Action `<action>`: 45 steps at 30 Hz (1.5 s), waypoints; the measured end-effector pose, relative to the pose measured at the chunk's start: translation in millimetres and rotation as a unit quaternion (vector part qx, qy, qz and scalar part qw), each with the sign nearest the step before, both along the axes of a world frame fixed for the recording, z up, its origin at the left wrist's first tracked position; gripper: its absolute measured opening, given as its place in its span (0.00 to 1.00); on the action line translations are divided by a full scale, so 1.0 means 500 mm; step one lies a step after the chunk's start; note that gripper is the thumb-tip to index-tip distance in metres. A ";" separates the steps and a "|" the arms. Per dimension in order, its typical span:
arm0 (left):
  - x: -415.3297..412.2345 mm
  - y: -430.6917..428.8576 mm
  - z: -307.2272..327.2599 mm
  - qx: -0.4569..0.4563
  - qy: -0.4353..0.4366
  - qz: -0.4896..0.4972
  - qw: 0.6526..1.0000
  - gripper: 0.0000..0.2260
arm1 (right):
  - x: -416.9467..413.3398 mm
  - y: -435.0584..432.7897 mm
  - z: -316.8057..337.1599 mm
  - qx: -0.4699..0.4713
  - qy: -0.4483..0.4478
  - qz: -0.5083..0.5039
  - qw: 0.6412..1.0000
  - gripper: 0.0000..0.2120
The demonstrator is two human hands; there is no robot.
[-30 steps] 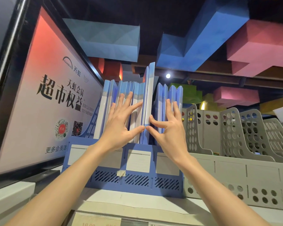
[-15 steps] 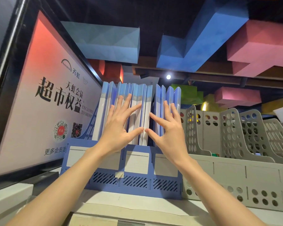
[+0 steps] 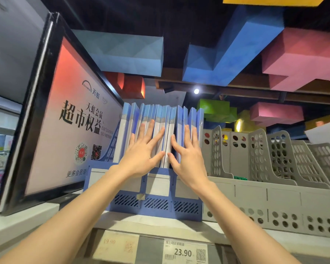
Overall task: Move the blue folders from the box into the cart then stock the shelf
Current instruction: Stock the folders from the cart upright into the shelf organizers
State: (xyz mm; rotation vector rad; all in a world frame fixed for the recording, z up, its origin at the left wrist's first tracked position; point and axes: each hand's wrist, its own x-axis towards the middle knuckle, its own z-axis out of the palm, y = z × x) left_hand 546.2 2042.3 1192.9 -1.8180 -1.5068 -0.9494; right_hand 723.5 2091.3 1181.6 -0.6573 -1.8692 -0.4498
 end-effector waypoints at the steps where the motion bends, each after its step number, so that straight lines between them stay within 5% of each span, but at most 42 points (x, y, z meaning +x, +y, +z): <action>1: 0.004 -0.011 0.004 -0.032 0.010 0.027 0.999 0.32 | 0.001 -0.010 -0.001 -0.026 -0.013 -0.005 1.000 0.27; 5: 0.019 -0.093 -0.021 -0.103 0.005 0.010 0.995 0.31 | 0.023 -0.086 -0.018 -0.147 -0.032 0.043 0.988 0.29; 8: 0.032 -0.173 -0.070 -0.023 -0.059 -0.054 0.996 0.28 | 0.040 -0.136 -0.047 -0.163 -0.005 0.091 0.982 0.26; 13: 0.085 -0.339 -0.135 0.050 -0.109 -0.012 0.993 0.11 | 0.064 -0.270 -0.109 -0.160 0.073 0.118 0.977 0.16; 20: 0.123 -0.589 -0.282 0.052 -0.207 -0.009 0.977 0.10 | 0.084 -0.511 -0.270 -0.207 0.127 0.244 0.939 0.11; 32: 0.071 -1.029 -0.757 -0.065 -0.373 0.195 0.905 0.06 | -0.054 -0.873 -0.736 -0.484 -0.041 0.370 0.792 0.05; 45: -0.189 -1.392 -1.092 -0.193 -0.474 0.377 0.772 0.06 | -0.390 -1.145 -1.037 -0.590 -0.238 0.390 0.666 0.07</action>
